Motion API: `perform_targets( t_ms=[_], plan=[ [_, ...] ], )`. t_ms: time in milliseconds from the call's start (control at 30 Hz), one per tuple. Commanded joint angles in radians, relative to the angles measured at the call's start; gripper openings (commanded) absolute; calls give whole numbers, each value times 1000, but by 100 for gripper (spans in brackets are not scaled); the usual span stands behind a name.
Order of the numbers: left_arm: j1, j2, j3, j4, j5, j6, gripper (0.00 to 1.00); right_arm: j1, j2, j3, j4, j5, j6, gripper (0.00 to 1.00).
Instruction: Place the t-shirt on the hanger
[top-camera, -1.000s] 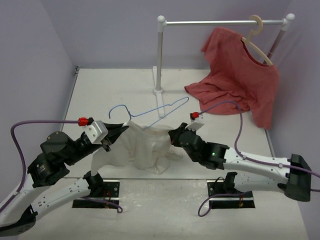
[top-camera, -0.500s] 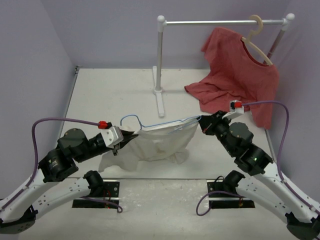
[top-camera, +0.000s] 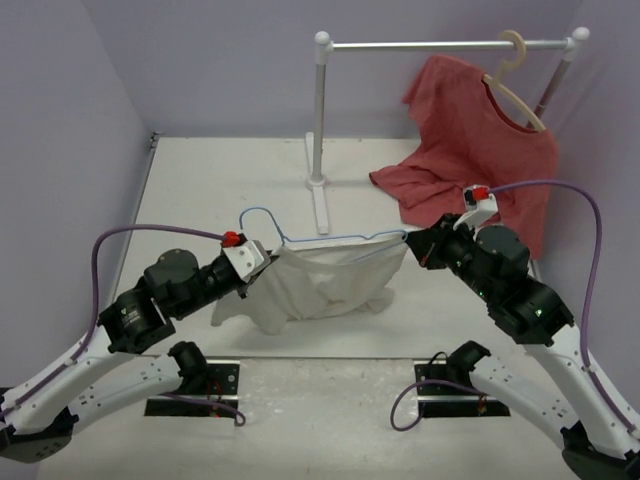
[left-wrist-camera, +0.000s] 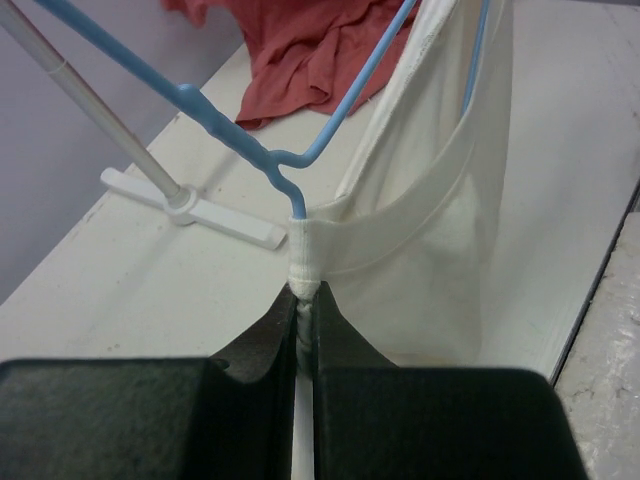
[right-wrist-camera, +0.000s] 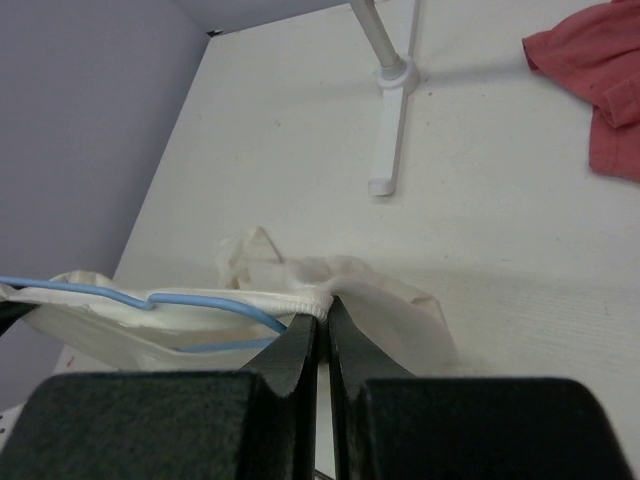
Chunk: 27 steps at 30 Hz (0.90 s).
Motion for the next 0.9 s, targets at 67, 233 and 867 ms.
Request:
perform_targets(
  t_ms=[67,233,867],
  plan=[
    [5,61,53,22,-68,62,0,-13,30,145,-82,10,-69,0],
    [4,67,3,30,-156,77,0,-26,79,282,-187,58,-99,0],
    [1,223,19,207,-590,50,0,-27,164,265,-278,4,-38,0]
  ],
)
